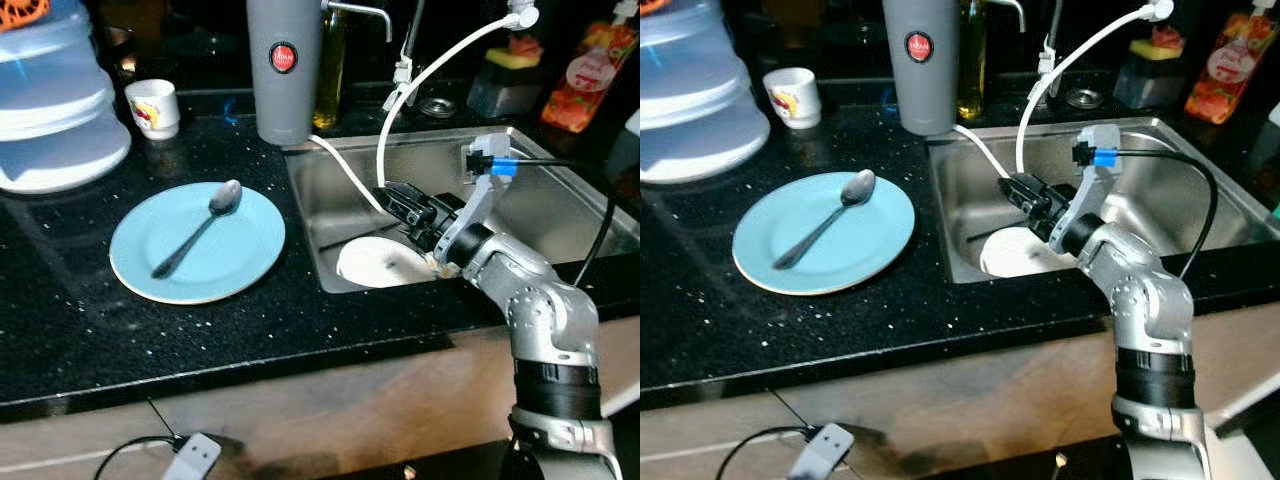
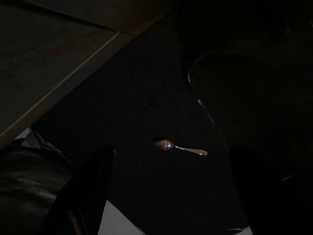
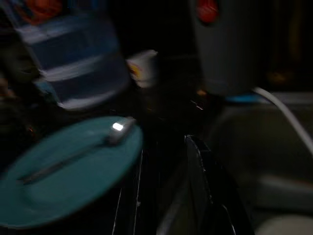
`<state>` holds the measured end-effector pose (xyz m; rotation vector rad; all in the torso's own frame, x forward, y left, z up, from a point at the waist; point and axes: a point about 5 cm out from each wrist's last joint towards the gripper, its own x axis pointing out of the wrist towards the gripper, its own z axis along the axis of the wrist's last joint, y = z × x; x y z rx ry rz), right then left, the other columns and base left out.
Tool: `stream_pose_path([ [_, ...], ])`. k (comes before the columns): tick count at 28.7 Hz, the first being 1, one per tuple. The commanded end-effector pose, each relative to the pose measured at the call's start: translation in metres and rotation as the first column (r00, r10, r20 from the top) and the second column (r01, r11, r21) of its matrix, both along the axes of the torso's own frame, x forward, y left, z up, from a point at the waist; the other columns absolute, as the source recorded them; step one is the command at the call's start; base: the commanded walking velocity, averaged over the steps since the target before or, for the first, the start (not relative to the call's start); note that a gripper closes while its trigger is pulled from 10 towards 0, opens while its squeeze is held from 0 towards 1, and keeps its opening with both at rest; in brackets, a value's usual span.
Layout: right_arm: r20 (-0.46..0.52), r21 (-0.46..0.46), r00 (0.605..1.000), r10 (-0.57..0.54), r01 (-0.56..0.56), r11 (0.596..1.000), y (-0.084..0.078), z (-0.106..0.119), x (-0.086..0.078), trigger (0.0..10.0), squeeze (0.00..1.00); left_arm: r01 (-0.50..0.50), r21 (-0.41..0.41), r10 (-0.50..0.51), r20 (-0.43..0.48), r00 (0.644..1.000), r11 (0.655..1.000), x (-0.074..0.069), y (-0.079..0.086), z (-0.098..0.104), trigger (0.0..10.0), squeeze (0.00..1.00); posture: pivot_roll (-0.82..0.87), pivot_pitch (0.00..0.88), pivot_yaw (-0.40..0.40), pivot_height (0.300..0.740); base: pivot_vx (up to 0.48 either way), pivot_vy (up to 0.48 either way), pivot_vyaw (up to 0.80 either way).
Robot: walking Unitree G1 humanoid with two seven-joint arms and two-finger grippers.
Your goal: Kitchen organization
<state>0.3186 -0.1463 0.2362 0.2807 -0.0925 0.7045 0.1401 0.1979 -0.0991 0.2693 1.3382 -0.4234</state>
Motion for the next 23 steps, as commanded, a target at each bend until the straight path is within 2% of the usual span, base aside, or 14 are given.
stream_pose_path([
  [1, 0.014, 0.01, 0.999, 0.029, -0.029, 1.0, 0.005, 0.001, -0.004, 10.0, 0.0, 0.012, -0.037, -0.013, -0.038, 0.999, 0.999, -0.009, -0.01, -0.004, 10.0, 0.0, -0.06, 0.0, -0.045, 0.74, 0.0, 0.0, 0.0],
  [4, 0.016, 0.018, 0.999, 0.047, -0.048, 0.999, 0.01, 0.001, -0.005, 10.0, 0.0, 0.013, -0.037, -0.014, -0.038, 0.999, 0.999, -0.009, -0.01, -0.004, 10.0, 0.0, -0.06, 0.0, -0.045, 0.74, 0.0, 0.0, 0.0],
  [10, 0.007, 0.012, 0.997, 0.072, -0.072, 0.997, 0.039, -0.007, -0.005, 10.0, 0.0, 0.015, -0.035, -0.017, -0.039, 0.999, 0.999, -0.009, -0.01, -0.004, 10.0, 0.0, -0.05, 0.0, -0.044, 0.74, 0.0, 0.0, 0.0],
  [11, 0.007, 0.012, 0.997, 0.072, -0.072, 0.997, 0.039, -0.007, -0.005, 10.0, 0.0, 0.015, -0.035, -0.017, -0.039, 0.999, 0.999, -0.009, -0.01, -0.004, 10.0, 0.0, -0.05, 0.0, -0.044, 0.74, 0.0, 0.0, 0.0],
  [13, 0.012, 0.019, 0.996, 0.085, -0.085, 0.996, 0.049, -0.008, -0.006, 10.0, 0.0, 0.017, -0.028, -0.018, -0.04, 0.999, 0.999, -0.009, -0.009, -0.004, 10.0, 0.0, -0.04, 0.0, -0.041, 0.74, 0.0, 0.0, 0.0],
  [14, 0.021, 0.023, 0.994, 0.108, -0.109, 0.994, 0.061, -0.008, -0.007, 10.0, 0.0, 0.021, -0.013, -0.022, -0.042, 0.999, 1.0, -0.009, -0.008, -0.004, 10.0, 0.0, -0.04, 0.0, -0.039, 0.74, 0.0, 0.0, 0.0],
  [15, 0.021, 0.023, 0.994, 0.108, -0.109, 0.994, 0.061, -0.008, -0.007, 10.0, 0.0, 0.021, -0.013, -0.022, -0.042, 0.999, 1.0, -0.009, -0.008, -0.004, 10.0, 0.0, -0.04, 0.0, -0.039, 0.74, 0.0, 0.0, 0.0],
  [19, 0.023, -0.018, 0.982, 0.189, -0.188, 0.982, 0.089, -0.012, -0.012, 10.0, 0.0, 0.024, 0.009, -0.024, -0.042, 0.999, 1.0, -0.008, -0.006, -0.003, 10.0, 0.0, -0.04, 0.0, -0.041, 0.74, 0.0, 0.0, 0.0],
  [20, 0.01, -0.046, 0.979, 0.206, -0.205, 0.978, 0.1, -0.015, -0.012, 10.0, 0.0, 0.022, 0.009, -0.022, -0.039, 0.999, 1.0, -0.007, -0.005, -0.003, 10.0, 0.0, -0.03, 0.0, -0.04, 0.74, 0.0, 0.0, 0.0],
  [23, 0.003, -0.036, 0.979, 0.204, -0.204, 0.978, 0.108, -0.018, -0.012, 10.0, 0.0, 0.023, 0.011, -0.022, -0.037, 0.999, 1.0, -0.007, -0.005, -0.003, 10.0, 0.0, -0.03, 0.0, -0.039, 0.74, 0.0, 0.0, 0.0],
])
